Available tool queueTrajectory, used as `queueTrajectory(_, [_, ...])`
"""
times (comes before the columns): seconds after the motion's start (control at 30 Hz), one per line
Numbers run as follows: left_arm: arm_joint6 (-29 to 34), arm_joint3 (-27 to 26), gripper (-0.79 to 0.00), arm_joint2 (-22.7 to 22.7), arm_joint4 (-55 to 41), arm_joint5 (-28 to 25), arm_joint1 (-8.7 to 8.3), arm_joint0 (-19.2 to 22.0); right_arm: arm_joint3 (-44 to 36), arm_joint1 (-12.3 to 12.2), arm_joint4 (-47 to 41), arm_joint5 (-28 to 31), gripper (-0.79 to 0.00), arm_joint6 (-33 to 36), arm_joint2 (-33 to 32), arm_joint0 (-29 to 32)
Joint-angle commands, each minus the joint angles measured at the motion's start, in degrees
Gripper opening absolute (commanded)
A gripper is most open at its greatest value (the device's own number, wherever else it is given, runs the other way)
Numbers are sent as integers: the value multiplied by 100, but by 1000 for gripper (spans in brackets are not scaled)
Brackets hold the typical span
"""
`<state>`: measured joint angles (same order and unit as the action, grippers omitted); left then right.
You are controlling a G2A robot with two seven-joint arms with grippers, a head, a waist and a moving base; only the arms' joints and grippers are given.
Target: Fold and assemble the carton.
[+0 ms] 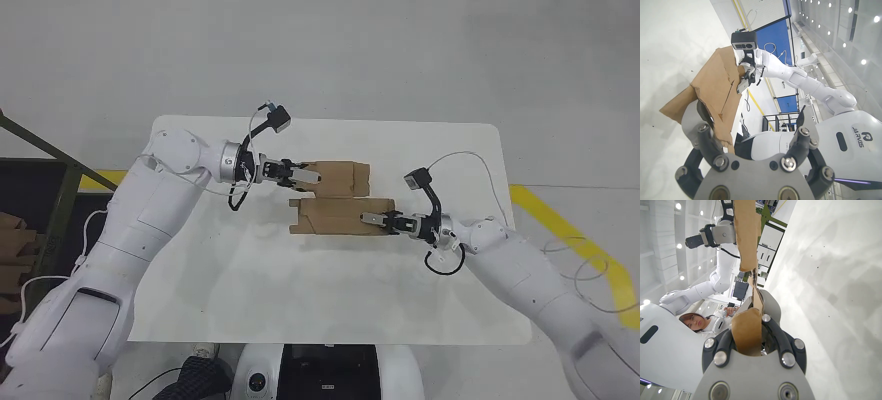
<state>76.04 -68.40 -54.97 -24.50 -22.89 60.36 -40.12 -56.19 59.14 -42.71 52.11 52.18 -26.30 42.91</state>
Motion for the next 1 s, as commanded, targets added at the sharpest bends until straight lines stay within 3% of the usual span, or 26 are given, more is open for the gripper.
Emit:
queueTrajectory(0.0, [-84, 4, 0, 0, 106, -39, 0, -11, -15, -2, -25, 0, -785, 1, -6, 8])
queueTrajectory(0.07, [-160, 9, -46, -2, 167, -52, 2, -25, -32, -5, -49, 6, -785, -6, -17, 15])
queueTrajectory(0.2, [-355, 8, -400, -29, 302, -59, 0, -52, -60, -13, -65, 7, -785, -7, -34, 24])
queueTrajectory(0.27, [-433, 5, -446, -47, 379, -53, -3, -58, -67, -16, -89, 7, -785, -7, -44, 34])
queueTrajectory(0.43, [-566, -46, -505, -57, 611, -75, -10, -80, -80, -21, -141, 8, -785, -8, -71, 55])
queueTrajectory(0.7, [-708, -82, -523, -35, 784, -27, 0, -101, -103, -25, -170, 15, -785, -15, -101, 78])
queueTrajectory(0.97, [-828, -103, -619, -42, 910, 20, 5, -109, -113, -31, -178, 25, -785, -25, -126, 100])
